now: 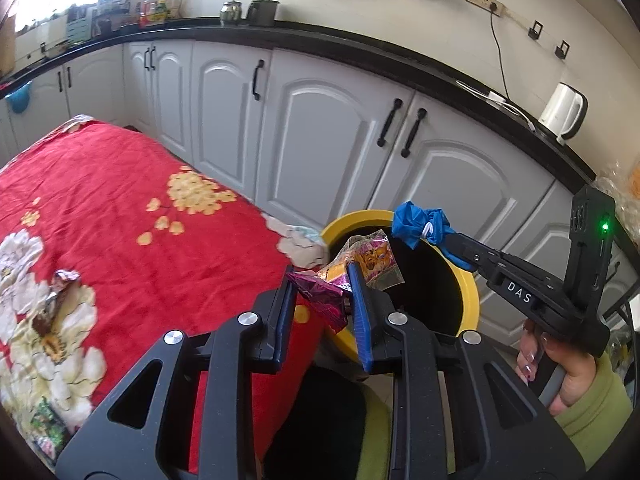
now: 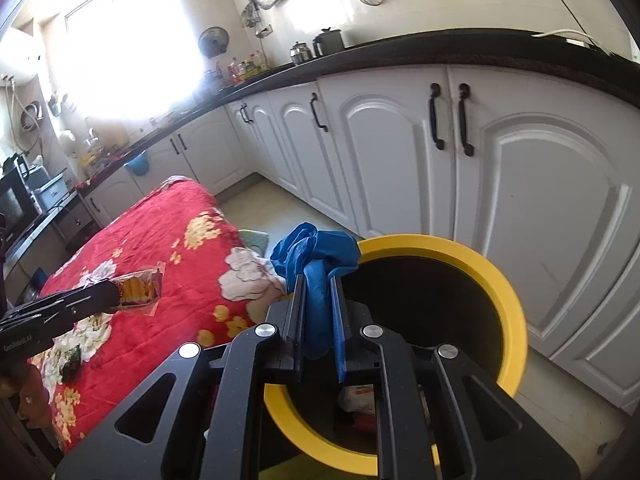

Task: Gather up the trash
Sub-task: 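Carry the blue cloth and pink wrapper over the yellow bin with both tools, then open both tools to drop the cloth and wrapper into the bin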

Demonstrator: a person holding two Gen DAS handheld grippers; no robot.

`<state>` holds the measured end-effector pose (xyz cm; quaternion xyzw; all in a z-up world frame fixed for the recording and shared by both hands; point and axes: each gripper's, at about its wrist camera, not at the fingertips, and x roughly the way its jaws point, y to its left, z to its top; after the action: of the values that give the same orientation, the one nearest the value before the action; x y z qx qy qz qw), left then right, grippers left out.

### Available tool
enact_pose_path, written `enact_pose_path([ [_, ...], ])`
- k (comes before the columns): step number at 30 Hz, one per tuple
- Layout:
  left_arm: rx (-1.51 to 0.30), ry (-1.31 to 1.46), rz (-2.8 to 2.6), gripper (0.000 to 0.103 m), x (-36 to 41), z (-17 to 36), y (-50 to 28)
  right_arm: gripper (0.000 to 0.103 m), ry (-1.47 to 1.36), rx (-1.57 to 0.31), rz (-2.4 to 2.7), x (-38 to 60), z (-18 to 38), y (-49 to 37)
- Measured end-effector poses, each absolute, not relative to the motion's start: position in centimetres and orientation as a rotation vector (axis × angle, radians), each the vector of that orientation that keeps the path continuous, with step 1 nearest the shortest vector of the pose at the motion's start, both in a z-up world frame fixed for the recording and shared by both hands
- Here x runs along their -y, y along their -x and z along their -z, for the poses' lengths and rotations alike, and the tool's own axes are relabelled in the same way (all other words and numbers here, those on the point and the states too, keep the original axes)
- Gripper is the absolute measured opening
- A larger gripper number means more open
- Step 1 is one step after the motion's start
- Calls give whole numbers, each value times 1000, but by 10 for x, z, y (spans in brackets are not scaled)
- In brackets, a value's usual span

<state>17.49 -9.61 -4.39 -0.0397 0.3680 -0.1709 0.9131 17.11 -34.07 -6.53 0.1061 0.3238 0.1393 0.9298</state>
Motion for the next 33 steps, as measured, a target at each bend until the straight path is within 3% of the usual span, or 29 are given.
enact_pose_path([
  [29,-870,30,444,21,177,96,-206,13,-321,-738,-170,409,109,-169],
  [31,-873,28,432,39,177,98,-207,28,-328,-739,-161,411,111,-169],
  [32,-872,32,426,55,176,99,-207,32,-330,-738,-158,412,111,-169],
  [33,-869,37,423,59,175,99,-207,36,-333,-737,-155,412,111,-169],
])
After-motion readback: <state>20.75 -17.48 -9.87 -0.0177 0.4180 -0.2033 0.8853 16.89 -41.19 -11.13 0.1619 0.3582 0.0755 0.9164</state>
